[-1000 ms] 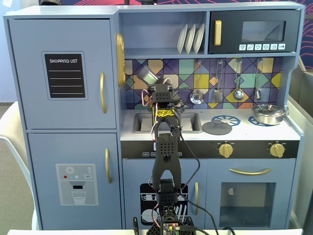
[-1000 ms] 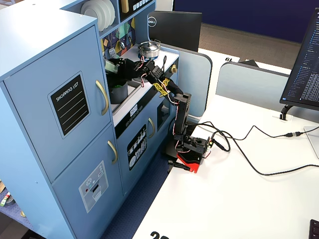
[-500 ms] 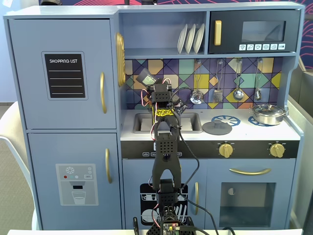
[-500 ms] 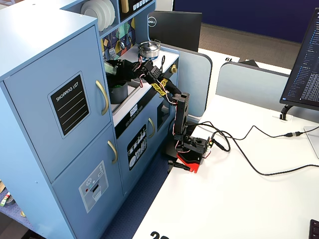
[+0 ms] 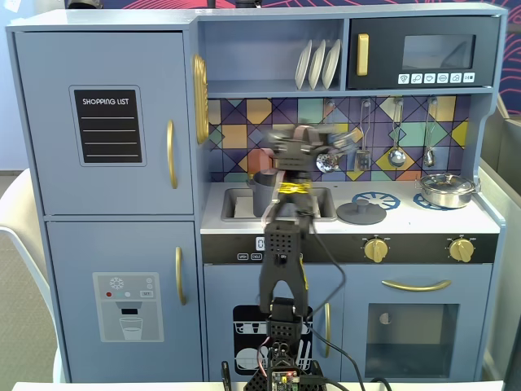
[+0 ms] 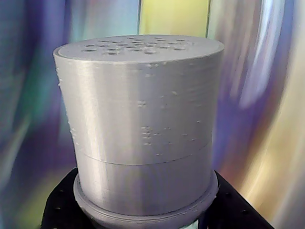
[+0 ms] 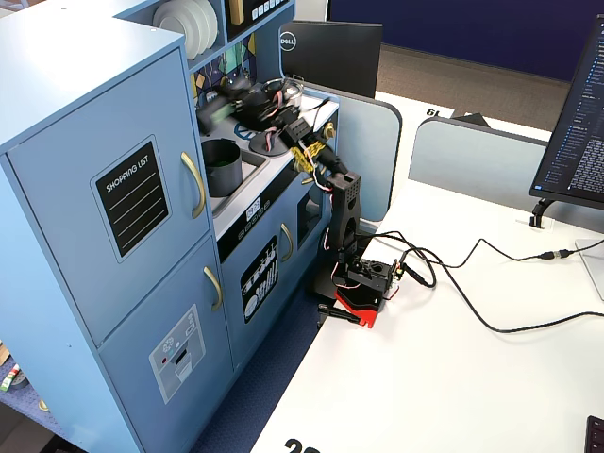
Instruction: Put salt in the gray recipient
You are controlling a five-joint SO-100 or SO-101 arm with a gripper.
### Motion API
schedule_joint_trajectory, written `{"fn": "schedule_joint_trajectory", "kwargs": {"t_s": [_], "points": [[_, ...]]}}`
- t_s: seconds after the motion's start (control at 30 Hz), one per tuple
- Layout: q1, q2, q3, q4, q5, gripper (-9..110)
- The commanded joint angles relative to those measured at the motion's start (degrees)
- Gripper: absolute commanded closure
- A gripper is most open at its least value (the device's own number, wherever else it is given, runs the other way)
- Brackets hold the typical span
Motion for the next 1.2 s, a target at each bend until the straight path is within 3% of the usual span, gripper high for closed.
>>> {"fn": "schedule_joint_trajectory", "kwargs": {"t_s": [0.0,0.07,0.23,0.4,0.9,1.17], "points": [[17.7,1.9,-2.3,-8.3,-44.5,101],[23.0,1.6,-2.3,-12.5,-57.3,98],[29.2,1.4,0.5,-14.6,-73.7,101],[30.9,2.3,8.5,-21.6,-82.6,101],[30.8,5.6,27.9,-36.7,-79.1,101],[29.7,5.0,30.8,-44.0,-77.2,101]]}}
